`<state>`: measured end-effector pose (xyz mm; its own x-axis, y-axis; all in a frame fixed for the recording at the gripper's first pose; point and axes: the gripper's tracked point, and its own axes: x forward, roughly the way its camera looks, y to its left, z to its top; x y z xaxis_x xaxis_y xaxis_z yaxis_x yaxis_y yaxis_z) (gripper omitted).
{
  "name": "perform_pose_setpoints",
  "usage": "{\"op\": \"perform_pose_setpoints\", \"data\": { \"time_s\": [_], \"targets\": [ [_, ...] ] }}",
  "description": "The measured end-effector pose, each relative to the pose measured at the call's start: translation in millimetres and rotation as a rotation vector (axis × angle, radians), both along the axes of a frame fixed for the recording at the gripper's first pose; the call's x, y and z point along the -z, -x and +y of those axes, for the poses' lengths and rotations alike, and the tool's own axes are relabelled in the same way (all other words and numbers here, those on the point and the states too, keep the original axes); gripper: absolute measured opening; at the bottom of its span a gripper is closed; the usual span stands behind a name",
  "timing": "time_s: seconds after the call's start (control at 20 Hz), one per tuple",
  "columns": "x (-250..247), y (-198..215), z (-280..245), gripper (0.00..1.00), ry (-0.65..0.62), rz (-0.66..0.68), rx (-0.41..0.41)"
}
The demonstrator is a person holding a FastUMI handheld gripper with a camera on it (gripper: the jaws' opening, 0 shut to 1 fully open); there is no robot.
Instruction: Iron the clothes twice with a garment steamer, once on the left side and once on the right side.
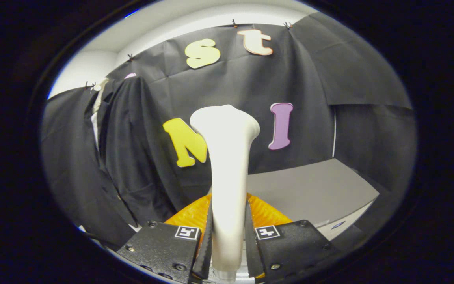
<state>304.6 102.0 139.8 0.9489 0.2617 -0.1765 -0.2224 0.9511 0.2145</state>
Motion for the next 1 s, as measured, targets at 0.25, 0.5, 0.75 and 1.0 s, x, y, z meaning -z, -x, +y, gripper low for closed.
{"op": "perform_pose_setpoints", "data": {
  "time_s": [0.25,0.5,0.75,1.0],
  "targets": [
    [-52.4,24.7,60.3,0.39,-0.025,-0.082,-0.043],
    [-103.2,48.5,117.3,0.39,-0.048,-0.160,-0.079],
    [-147.4,55.7,170.0,0.38,-0.059,-0.228,-0.118],
    [-178.0,63.0,221.4,0.38,-0.063,-0.273,-0.180]
  ]
}}
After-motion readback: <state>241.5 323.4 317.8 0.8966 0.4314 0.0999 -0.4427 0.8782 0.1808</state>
